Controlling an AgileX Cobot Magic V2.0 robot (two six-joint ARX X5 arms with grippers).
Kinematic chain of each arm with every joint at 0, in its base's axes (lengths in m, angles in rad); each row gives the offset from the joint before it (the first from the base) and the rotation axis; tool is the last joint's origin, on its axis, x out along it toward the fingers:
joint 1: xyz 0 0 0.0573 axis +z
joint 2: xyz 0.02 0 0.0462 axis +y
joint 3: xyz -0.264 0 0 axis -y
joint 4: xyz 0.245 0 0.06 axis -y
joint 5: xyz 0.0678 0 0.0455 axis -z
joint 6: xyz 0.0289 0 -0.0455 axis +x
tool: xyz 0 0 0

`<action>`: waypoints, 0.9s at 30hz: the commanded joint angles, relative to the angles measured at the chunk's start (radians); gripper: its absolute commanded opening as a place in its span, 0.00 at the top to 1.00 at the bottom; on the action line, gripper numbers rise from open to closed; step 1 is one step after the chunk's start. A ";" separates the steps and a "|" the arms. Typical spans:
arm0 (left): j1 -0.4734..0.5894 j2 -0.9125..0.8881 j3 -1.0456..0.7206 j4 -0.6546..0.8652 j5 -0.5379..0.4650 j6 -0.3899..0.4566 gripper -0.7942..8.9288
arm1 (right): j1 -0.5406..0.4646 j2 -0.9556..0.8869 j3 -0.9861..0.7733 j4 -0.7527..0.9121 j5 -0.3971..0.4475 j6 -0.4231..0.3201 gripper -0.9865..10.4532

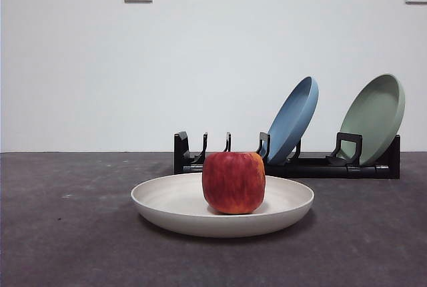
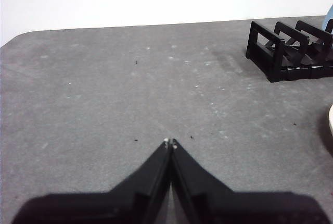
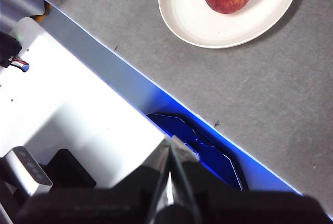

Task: Take the yellow plate from the plate rack,put the plate on the table,take the apple from the table,put the apple in the plate

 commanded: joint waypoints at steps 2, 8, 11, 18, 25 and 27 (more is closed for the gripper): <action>0.003 -0.002 -0.015 0.004 0.001 -0.009 0.92 | 0.002 -0.002 0.000 0.005 0.002 0.009 0.91; 0.003 -0.002 -0.015 0.004 0.001 -0.009 0.92 | 0.002 -0.002 0.000 0.005 0.002 0.009 0.91; 0.003 -0.002 -0.015 0.004 0.001 -0.009 0.92 | 0.002 -0.002 0.000 0.005 0.002 0.009 0.91; 0.003 -0.002 -0.015 0.004 0.001 -0.009 0.92 | 0.002 -0.003 0.000 0.005 0.002 0.008 0.91; 0.003 -0.002 -0.015 0.004 0.001 -0.009 0.92 | -0.146 -0.104 -0.001 0.162 0.047 -0.108 0.91; 0.003 -0.002 -0.015 0.004 0.001 -0.009 0.92 | -0.226 -0.151 -0.003 0.261 0.048 -0.115 0.91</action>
